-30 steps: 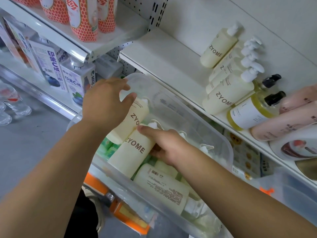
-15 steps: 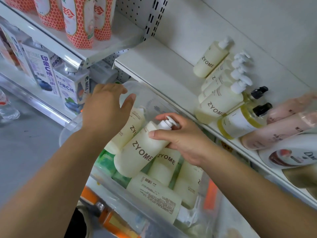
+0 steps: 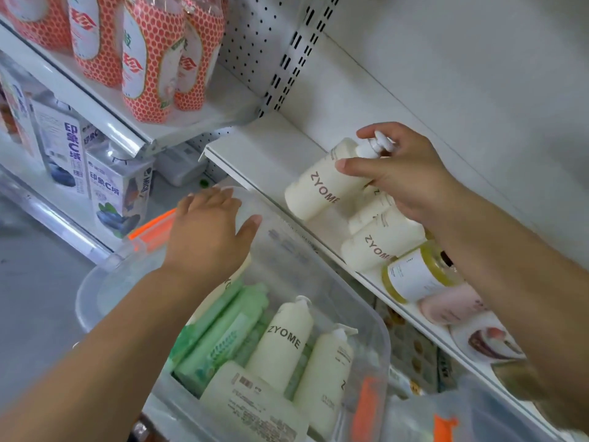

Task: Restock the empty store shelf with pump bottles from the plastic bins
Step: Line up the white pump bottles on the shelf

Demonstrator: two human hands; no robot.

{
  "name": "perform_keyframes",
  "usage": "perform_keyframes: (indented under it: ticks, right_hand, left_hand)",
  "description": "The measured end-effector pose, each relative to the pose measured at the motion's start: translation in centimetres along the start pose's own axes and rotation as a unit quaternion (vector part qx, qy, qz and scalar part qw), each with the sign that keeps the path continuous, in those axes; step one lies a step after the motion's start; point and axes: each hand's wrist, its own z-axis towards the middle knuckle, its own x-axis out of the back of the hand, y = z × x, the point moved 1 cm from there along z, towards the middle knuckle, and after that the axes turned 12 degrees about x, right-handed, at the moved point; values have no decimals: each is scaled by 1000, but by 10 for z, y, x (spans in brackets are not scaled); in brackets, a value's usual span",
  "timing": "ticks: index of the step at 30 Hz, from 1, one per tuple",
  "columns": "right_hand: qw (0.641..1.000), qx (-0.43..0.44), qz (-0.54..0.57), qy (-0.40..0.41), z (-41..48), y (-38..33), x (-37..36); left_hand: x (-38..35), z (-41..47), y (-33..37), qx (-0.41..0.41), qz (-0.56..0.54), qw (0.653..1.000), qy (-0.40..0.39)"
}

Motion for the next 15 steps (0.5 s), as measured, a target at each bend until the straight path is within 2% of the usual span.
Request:
perform_keyframes:
  ticks: [3, 10, 15]
  right_hand:
    - [997, 4, -77, -20, 28, 7, 2]
    - [981, 3, -179, -78, 53, 32, 12]
    - [933, 15, -299, -199, 67, 20, 21]
  left_hand:
    - [-2, 1, 3, 10, 1, 1000, 3]
    - [-4, 0, 13, 25, 8, 1000, -11]
    - [-12, 0, 26, 1, 19, 999, -34]
